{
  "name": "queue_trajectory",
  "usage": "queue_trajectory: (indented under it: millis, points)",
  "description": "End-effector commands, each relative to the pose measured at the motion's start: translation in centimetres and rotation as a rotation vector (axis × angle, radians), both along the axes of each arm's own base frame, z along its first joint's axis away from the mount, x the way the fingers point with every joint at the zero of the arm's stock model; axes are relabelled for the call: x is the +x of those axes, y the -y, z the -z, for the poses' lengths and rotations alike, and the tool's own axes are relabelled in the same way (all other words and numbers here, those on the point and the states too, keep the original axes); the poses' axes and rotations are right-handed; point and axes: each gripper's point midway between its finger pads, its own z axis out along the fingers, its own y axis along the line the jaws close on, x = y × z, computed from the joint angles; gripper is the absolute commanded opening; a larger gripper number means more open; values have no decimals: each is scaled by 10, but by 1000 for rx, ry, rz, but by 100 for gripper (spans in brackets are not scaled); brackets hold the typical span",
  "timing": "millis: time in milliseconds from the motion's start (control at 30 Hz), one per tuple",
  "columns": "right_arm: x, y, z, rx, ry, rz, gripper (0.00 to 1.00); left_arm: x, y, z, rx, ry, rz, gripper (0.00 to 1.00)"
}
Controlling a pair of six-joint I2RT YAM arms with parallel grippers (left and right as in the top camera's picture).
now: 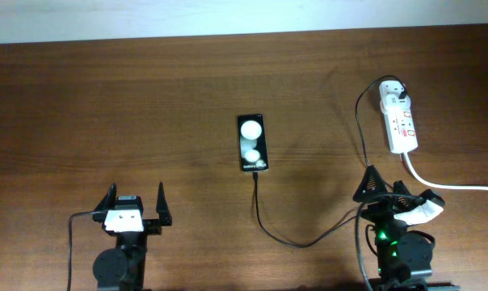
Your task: Plug charger to phone and switch on socket
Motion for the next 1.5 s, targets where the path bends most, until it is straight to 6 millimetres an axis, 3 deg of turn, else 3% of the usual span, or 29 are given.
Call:
queue_trajectory:
  millis: [0,67,200,1467]
  points:
    - [2,-14,4,-300,-21,-146,99,0,0,2,15,-2,7,99]
    - [2,-12,4,-458,-32,-159,99,0,0,2,15,-2,7,99]
    - [2,-12,4,-553,-36,-168,99,0,0,2,15,-2,7,99]
    - [4,-12,2,-557,-6,-158,99,0,0,2,15,-1,7,99]
